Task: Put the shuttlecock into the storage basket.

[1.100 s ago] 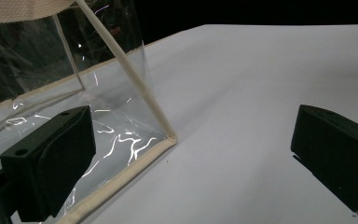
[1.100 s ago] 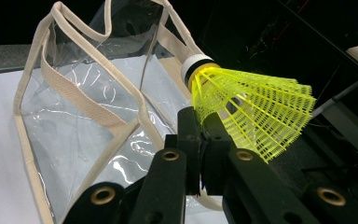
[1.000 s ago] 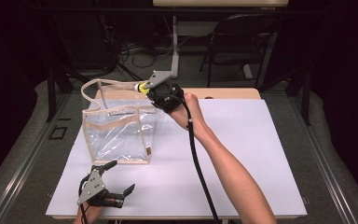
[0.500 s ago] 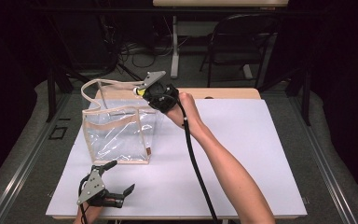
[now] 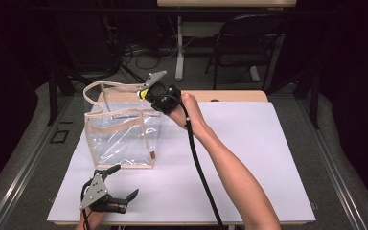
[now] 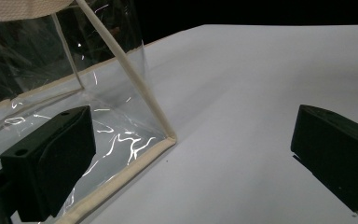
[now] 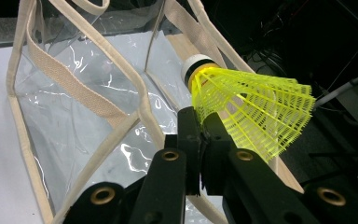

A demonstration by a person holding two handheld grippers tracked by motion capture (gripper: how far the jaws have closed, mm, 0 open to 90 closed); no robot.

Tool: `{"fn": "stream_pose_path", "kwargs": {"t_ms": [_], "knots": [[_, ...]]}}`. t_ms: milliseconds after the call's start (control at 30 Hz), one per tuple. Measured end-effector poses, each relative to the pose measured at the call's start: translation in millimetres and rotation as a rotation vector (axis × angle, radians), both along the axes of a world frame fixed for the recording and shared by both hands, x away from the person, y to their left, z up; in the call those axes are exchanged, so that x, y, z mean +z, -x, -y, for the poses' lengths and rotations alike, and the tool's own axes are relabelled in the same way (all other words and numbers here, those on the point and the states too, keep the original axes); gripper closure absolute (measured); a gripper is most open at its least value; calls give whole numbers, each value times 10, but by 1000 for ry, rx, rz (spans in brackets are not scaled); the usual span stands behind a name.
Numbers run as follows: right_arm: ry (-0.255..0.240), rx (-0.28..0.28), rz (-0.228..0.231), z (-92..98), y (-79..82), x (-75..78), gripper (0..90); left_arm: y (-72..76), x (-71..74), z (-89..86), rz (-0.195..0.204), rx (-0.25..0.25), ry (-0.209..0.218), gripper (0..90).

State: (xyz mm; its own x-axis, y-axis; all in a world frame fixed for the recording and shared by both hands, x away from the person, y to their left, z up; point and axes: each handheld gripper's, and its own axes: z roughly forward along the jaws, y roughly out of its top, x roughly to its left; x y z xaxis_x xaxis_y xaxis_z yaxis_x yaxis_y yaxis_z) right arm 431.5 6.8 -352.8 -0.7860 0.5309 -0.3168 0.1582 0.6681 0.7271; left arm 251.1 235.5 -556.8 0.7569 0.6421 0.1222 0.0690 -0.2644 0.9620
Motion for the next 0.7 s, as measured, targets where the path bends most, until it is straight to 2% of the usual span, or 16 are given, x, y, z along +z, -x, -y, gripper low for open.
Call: {"fn": "stream_pose_path", "kwargs": {"t_ms": [700], "knots": [[25, -3, -50, -66, -118, -66, 885, 2, 1, -2, 1, 1, 0, 0]]}}
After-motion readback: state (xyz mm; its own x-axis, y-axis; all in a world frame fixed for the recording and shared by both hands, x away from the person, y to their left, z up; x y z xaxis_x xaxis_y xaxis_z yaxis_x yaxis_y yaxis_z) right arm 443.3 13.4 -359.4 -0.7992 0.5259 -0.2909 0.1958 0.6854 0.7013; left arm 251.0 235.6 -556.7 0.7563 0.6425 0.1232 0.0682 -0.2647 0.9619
